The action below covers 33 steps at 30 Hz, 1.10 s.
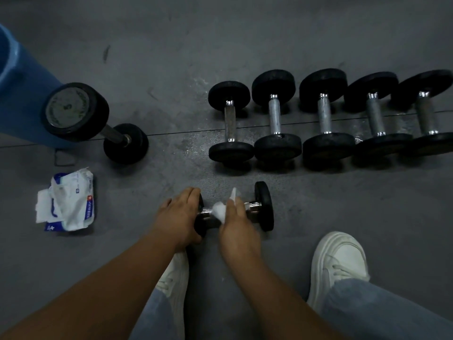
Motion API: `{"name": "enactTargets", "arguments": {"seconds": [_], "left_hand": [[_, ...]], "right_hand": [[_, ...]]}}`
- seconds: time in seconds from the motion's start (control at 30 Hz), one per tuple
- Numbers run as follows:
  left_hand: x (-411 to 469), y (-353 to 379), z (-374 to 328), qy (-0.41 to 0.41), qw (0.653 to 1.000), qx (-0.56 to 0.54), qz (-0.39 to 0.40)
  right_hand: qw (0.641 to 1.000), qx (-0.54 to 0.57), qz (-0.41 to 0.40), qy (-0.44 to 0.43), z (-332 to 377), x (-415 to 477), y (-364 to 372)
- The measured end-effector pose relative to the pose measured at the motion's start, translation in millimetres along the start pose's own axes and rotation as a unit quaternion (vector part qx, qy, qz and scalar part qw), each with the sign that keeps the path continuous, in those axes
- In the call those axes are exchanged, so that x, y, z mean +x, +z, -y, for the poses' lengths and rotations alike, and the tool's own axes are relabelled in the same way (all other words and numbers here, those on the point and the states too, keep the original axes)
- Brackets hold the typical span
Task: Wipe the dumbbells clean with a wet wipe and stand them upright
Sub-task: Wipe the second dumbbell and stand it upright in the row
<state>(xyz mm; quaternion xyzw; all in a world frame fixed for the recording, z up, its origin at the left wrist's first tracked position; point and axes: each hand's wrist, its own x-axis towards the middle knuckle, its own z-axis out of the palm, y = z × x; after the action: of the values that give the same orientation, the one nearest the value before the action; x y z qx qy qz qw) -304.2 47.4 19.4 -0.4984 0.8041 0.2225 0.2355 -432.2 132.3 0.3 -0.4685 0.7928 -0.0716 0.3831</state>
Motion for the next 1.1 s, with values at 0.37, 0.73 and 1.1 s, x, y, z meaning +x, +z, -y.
{"name": "enactTargets", "arguments": {"seconds": [0.37,0.73,1.1], "left_hand": [[-1.0,-2.2,0.1,0.004,1.000,-0.005,0.013],[-0.2,0.1,-1.3,0.001,1.000,-0.002,0.000],[0.6,-0.7,-0.1,0.002,1.000,0.003,0.000]], "right_hand": [[0.504,0.785,-0.080,0.352,-16.5,-24.8,22.0],[0.180,0.912,-0.074,0.362,6.1,16.7,-40.8],[0.309,0.873,-0.104,0.361,20.1,1.6,-35.5]]}}
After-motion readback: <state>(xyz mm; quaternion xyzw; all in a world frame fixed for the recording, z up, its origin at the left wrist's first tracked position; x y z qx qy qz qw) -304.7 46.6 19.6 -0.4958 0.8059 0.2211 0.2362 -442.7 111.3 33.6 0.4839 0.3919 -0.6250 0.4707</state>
